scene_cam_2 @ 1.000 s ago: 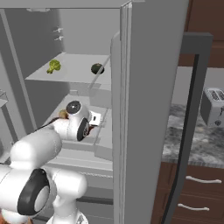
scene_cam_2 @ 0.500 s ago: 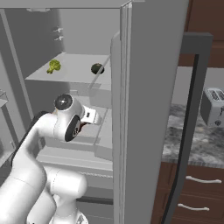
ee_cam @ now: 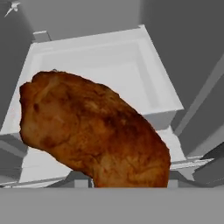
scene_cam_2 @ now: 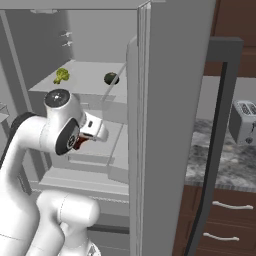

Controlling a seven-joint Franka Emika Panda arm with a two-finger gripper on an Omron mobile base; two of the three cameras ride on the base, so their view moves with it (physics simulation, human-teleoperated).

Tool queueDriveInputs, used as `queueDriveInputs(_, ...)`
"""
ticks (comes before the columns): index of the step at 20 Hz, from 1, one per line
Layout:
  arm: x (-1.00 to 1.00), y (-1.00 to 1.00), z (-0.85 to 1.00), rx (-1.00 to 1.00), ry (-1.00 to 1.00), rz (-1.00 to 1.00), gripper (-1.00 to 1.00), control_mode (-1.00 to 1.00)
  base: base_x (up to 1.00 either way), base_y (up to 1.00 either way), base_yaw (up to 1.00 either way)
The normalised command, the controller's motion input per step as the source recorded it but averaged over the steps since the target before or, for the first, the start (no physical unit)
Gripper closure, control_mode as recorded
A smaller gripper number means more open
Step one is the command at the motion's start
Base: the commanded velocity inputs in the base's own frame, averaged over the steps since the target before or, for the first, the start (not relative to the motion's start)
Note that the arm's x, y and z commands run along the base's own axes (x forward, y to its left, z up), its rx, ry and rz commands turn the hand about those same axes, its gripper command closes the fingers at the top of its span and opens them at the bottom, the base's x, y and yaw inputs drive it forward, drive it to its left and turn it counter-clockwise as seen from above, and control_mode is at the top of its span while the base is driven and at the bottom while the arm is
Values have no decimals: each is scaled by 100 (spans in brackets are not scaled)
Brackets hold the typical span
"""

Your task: Gather the broccoli and squash from the fridge and place them on a tray on the dining counter. Then gather the chicken drumsticks from the fridge and place them on the other tray.

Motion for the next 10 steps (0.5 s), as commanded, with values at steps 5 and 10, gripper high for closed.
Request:
queueDriveInputs(5,-86,0,37,0,11,0,100,-100,0,0,0)
queueDriveInputs(10,-88,0,10,0,2,0,100,-100,0,0,0)
